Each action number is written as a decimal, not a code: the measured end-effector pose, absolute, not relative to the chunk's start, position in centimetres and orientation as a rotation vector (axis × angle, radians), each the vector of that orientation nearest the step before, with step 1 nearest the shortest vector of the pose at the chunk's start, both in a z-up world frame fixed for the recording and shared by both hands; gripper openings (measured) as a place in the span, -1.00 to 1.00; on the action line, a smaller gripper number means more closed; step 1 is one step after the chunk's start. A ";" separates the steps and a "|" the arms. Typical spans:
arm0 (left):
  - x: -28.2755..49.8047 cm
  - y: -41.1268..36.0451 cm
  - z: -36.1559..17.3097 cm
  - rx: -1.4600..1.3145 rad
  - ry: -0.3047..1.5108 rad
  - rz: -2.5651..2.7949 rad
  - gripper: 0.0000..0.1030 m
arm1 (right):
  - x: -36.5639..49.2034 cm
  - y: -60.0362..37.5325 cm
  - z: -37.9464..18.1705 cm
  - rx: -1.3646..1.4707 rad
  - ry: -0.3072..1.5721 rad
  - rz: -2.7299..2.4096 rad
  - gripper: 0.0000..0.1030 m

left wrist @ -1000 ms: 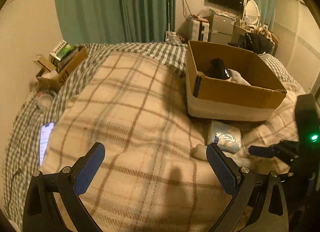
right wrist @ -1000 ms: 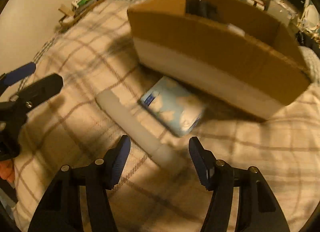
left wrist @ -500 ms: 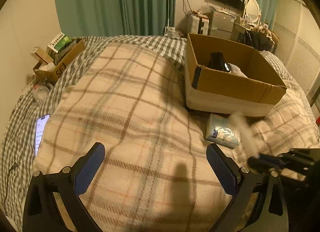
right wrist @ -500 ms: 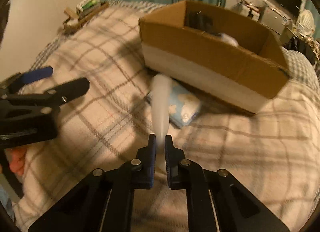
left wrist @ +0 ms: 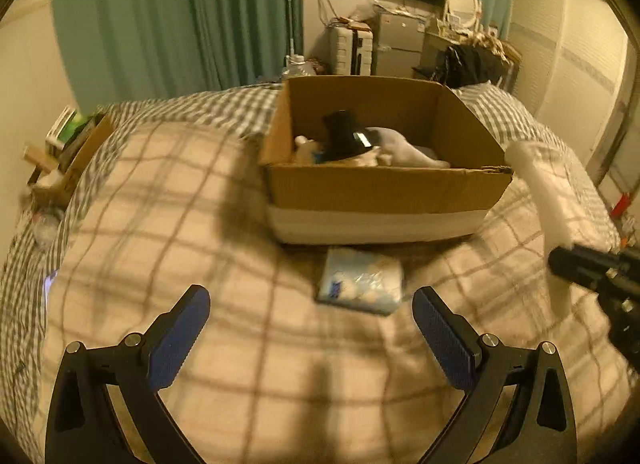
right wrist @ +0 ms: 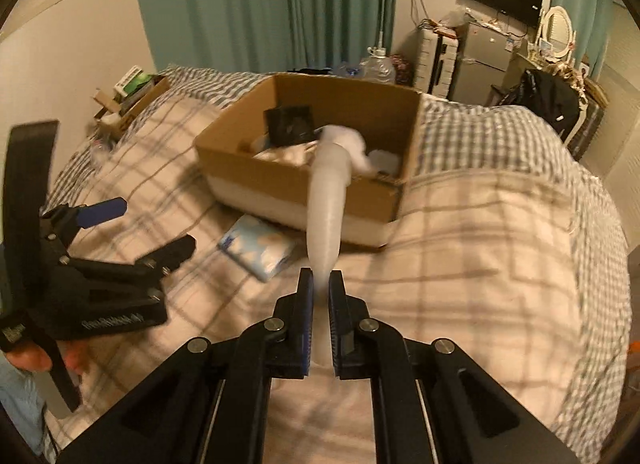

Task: Organize objects

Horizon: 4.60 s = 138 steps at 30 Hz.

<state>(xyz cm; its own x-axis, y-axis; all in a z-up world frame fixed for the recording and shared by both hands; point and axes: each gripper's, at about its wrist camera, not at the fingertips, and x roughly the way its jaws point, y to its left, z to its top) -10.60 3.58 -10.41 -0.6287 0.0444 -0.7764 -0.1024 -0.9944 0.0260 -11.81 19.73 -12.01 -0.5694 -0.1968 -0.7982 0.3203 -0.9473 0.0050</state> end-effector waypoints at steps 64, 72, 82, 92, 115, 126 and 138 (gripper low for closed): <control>-15.2 4.5 7.9 -0.860 0.044 2.815 0.45 | -14.8 17.8 5.6 0.845 0.248 -2.757 -0.87; -21.1 5.0 5.7 -0.901 0.076 2.820 0.45 | -22.0 16.6 2.9 0.925 0.253 -2.714 -0.87; -26.7 5.8 -3.6 -1.133 0.111 2.743 0.45 | -29.1 16.9 -7.0 1.149 0.219 -2.613 -0.88; -28.8 6.6 -8.4 -1.235 0.129 2.682 0.45 | -31.9 17.8 -13.4 1.305 0.215 -2.517 -0.87; -22.6 5.2 2.7 -0.979 0.051 2.803 1.00 | -24.3 21.6 -0.6 1.023 0.111 -2.803 0.69; -13.8 3.6 12.8 -0.655 0.059 2.886 1.00 | -13.9 22.7 10.3 0.704 0.085 -2.998 0.99; -5.3 1.5 14.5 -0.392 0.038 2.939 1.00 | -4.3 21.9 11.3 0.499 0.080 -3.067 0.99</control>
